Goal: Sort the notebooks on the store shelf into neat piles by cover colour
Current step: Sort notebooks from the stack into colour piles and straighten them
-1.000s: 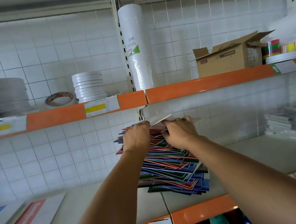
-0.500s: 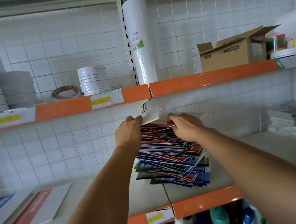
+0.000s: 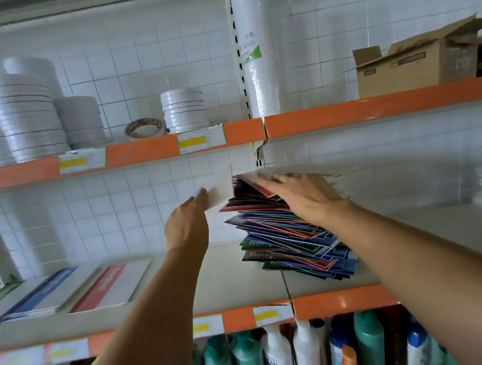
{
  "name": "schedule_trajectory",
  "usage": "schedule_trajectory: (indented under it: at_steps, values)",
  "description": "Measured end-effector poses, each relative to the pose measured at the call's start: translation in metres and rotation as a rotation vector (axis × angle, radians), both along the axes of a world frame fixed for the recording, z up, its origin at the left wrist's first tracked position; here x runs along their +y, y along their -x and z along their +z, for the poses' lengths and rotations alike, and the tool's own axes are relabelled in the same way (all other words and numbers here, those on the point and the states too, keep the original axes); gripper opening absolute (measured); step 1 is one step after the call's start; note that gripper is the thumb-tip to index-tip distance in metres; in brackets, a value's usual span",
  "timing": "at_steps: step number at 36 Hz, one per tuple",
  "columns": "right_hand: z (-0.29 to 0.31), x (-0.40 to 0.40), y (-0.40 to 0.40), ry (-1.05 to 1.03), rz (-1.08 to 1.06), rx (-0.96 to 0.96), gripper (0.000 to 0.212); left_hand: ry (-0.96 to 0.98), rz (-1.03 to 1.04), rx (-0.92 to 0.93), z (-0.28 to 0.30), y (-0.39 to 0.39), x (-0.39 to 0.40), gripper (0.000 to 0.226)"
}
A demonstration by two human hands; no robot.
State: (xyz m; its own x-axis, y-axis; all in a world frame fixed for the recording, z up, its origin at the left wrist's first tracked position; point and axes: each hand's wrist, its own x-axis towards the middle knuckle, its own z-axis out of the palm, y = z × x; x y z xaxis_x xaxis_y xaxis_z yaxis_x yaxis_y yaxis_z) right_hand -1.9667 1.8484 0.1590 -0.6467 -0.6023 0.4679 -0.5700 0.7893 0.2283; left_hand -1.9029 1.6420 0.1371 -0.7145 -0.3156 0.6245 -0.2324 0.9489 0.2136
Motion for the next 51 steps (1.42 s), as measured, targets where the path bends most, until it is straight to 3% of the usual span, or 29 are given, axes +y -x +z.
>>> schedule_trajectory:
  at_steps: [5, 12, 18, 26, 37, 51]
  values:
    - [-0.004, -0.026, -0.023, -0.083, 0.083, 0.072, 0.076, -0.086, 0.056, -0.023, -0.024, -0.031, -0.022, 0.07]
    - [-0.007, -0.075, -0.051, -0.083, 0.223, 0.063, 0.077, -0.147, 0.123, -0.035, -0.053, -0.072, -0.054, 0.047]
    - [-0.031, -0.119, -0.071, -0.121, 0.268, 0.005, 0.072, -0.124, 0.183, -0.135, -0.078, -0.102, -0.097, 0.057]
    - [-0.083, -0.193, -0.09, -0.141, 0.222, -0.147, 0.081, -0.059, 0.263, -0.296, -0.097, -0.149, -0.172, 0.054]
    - [-0.109, -0.283, -0.12, -0.108, 0.109, -0.218, 0.084, -0.055, 0.257, -0.35, -0.113, -0.196, -0.278, 0.057]
    - [-0.121, -0.345, -0.091, -0.135, 0.066, -0.198, 0.079, -0.063, 0.25, -0.331, -0.124, -0.166, -0.338, 0.06]
